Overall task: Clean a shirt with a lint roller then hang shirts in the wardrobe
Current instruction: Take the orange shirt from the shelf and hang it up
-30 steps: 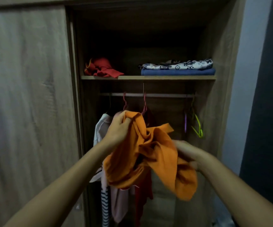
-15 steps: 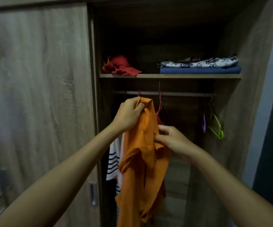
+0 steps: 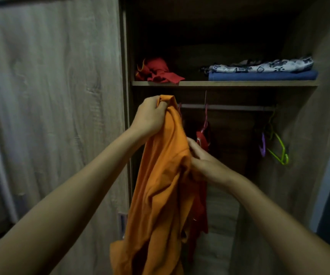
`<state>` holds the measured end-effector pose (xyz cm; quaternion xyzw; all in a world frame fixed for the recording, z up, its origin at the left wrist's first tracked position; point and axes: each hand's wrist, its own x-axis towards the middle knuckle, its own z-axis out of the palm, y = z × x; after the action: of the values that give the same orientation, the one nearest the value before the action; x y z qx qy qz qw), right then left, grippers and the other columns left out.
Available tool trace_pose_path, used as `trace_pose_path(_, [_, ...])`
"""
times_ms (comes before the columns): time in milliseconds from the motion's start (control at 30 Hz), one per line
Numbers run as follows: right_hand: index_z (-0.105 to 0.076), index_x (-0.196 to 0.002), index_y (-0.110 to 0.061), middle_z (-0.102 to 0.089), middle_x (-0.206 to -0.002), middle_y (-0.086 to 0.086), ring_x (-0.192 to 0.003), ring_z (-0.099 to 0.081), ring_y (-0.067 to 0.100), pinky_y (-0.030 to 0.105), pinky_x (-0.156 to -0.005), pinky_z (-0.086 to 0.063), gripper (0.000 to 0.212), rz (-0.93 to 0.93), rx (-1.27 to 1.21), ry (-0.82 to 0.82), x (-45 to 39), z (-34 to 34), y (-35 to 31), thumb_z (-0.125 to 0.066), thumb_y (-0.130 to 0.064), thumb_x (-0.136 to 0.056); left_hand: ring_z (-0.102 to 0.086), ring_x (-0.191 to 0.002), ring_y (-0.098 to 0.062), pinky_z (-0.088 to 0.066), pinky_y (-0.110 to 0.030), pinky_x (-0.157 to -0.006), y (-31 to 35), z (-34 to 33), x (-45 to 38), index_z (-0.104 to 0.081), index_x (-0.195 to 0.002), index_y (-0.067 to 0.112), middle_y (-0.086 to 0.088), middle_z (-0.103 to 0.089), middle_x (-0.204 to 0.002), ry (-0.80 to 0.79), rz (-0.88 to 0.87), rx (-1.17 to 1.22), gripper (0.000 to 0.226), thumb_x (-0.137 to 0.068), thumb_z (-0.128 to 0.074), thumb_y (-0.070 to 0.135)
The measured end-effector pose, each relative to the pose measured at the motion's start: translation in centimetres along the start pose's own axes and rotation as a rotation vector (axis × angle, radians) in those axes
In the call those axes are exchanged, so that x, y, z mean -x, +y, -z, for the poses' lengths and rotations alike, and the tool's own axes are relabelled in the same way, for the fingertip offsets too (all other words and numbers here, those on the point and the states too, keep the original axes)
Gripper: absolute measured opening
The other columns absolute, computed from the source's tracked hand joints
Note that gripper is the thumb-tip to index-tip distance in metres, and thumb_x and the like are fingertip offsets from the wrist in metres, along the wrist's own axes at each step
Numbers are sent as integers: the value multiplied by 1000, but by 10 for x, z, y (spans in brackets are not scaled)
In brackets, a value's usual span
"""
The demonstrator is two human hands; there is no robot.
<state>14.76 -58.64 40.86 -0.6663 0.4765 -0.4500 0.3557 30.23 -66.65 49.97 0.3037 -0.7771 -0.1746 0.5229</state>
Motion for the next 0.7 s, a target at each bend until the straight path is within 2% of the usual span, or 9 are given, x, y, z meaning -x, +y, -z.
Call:
trace_pose_path(67, [-46,-134,-39,-65,-119,-10,-110,-64,9,36,-99,-50,62,39,68,46,-5,-8,-5,-74,-40,-79,-46,-43,1,-38,-20,-52,3,-2,0,-54,-70,24,10,-50,-56,-38,22,64,33,-101,-41,24])
trace_pose_path(133, [-62,-116,-20,-71,-104,6,-95,-69,22,45,-92,-53,27,66,149,170,-10,-13,-12,-65,-21,-89,-52,-51,-3,-42,-20,-56,4,-2,5,-60,-81,21,7,-55,-62,-107,27,120,27,-101,-42,25])
trace_pose_path(200, [-68,-104,-21,-73,-99,9,-92,-70,28,49,-91,-54,17,47,151,276,-15,-12,-13,-55,-17,-95,-60,-68,-4,-47,-17,-63,3,-1,14,-61,-102,18,7,-62,-81,-144,26,176,22,-100,-45,33])
trace_pose_path(367, [-68,-99,-16,-74,-92,7,-87,-71,25,40,-87,-57,17,-25,-64,468,-24,5,-17,-53,-13,-92,-53,-103,4,-48,-26,-90,-45,-18,64,-30,-141,27,17,-48,-119,-141,116,295,70,-86,-48,65])
trace_pose_path(500, [-60,-89,-18,-63,-71,-1,-56,-61,8,16,-47,-49,19,-18,-279,558,-20,20,-36,-46,-9,-99,-45,-116,-1,-39,-26,-98,-95,-49,126,-13,-148,36,21,-36,-132,-410,229,238,102,-68,-68,68])
trace_pose_path(533, [-60,-92,-17,-61,-70,-1,-56,-60,8,16,-46,-48,18,-24,-310,576,-17,22,-42,-45,-10,-100,-45,-120,-2,-39,-25,-101,-105,-58,138,-13,-149,33,20,-37,-134,-524,273,223,101,-71,-73,58])
trace_pose_path(600, [-61,-98,-15,-62,-72,1,-59,-61,10,19,-48,-53,15,-37,-351,628,-13,28,-50,-46,-11,-100,-53,-117,-7,-42,-29,-105,-123,-77,155,-31,-142,24,11,-49,-132,-713,335,157,71,-84,-68,42])
trace_pose_path(667, [-62,-105,-13,-66,-78,3,-66,-66,15,27,-60,-58,15,-56,-365,691,-11,38,-51,-48,-14,-99,-61,-110,-17,-47,-42,-103,-130,-91,159,-52,-123,19,-1,-63,-121,-700,333,57,32,-96,-53,35])
trace_pose_path(700, [-62,-106,-14,-69,-82,4,-72,-69,17,32,-69,-60,15,-70,-361,727,-10,44,-49,-50,-18,-99,-62,-109,-21,-47,-43,-102,-131,-96,156,-58,-118,18,-6,-65,-119,-646,322,35,25,-99,-48,31])
